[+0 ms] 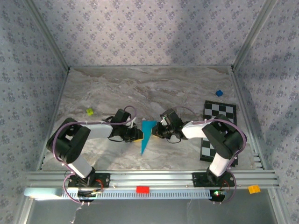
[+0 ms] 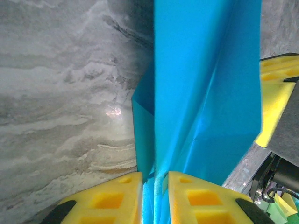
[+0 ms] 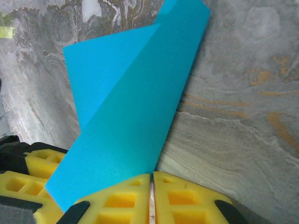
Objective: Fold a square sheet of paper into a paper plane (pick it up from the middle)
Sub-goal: Move a paper plane to the center of the table.
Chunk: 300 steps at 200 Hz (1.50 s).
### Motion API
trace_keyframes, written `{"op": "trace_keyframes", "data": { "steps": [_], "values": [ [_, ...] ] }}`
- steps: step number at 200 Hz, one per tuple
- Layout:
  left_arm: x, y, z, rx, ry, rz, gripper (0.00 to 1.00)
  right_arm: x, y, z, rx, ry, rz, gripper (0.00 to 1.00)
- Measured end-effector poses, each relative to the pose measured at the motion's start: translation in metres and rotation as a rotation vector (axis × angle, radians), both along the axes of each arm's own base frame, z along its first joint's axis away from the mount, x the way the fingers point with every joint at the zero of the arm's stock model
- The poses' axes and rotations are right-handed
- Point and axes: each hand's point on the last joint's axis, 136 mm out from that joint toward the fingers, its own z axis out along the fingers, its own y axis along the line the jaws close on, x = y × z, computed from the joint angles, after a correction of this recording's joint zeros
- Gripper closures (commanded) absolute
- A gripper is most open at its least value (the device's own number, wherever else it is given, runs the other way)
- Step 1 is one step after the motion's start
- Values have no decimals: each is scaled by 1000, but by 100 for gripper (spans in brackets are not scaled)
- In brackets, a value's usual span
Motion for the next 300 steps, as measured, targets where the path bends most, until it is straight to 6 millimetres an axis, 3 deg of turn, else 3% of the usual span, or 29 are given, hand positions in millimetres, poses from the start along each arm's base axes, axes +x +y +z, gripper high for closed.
{"op": "trace_keyframes", "data": {
  "steps": [83,142,178,215,248,300],
  "values": [
    [3,-7,6,-46,-12,-11,87,0,2,0,12,2,5,90],
    [0,-9,7,-51,2,-13,100,0,3,1,14,2,2,88],
    [1,-6,6,-25,-11,-1,100,2,2,4,17,-6,-5,85],
    [7,2,15,25,-57,37,100,4,-1,20,22,-46,-23,80],
    [15,10,28,77,-112,75,100,7,-2,31,30,-79,-37,68],
    [20,25,35,162,-148,112,100,-1,8,37,36,-94,-15,60]
  ]
}}
